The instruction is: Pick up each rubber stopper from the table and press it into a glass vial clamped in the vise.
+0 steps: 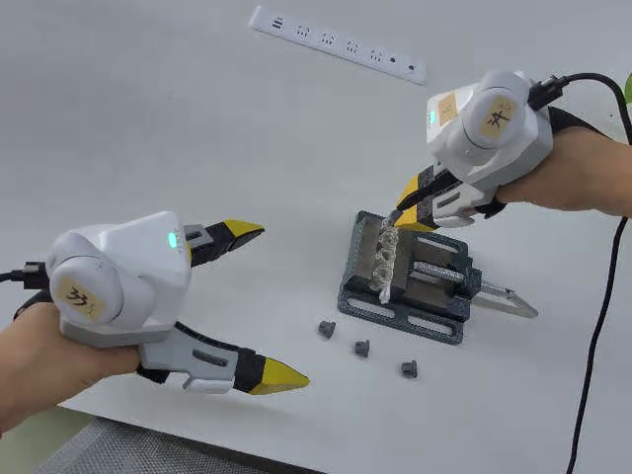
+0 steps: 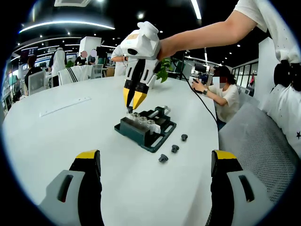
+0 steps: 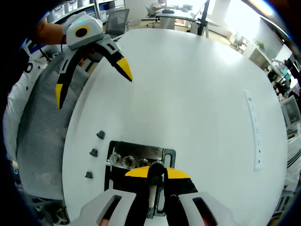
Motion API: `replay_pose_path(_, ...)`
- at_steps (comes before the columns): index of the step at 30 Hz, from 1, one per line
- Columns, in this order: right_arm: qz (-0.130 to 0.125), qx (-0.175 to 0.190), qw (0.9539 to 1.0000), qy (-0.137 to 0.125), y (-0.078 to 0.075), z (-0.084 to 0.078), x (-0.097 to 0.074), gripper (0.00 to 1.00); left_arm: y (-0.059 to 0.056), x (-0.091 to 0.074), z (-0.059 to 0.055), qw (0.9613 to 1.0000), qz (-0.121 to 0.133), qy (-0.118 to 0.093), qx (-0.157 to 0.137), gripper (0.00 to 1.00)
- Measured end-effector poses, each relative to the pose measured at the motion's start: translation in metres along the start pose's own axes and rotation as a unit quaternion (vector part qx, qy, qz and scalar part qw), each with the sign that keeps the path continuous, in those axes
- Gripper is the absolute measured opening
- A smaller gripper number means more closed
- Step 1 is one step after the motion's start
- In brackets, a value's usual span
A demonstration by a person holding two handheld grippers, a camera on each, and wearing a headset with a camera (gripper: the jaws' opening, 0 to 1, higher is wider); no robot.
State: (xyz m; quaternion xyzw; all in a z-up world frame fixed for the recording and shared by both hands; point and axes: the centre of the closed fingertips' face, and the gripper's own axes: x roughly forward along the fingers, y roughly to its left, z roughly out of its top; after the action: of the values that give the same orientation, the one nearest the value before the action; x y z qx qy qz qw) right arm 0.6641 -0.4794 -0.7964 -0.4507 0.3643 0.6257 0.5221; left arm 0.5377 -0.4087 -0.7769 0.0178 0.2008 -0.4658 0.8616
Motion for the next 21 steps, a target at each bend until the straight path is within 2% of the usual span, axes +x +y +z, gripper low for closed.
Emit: replay_pose_path(21, 0.001, 0.005, 0.9998, 0.017, -0.001, 0.0011, 0.0031, 0.05, -0.0002, 0.0005, 0.0008, 1.0, 0.0, -0.003, -0.002, 0.97)
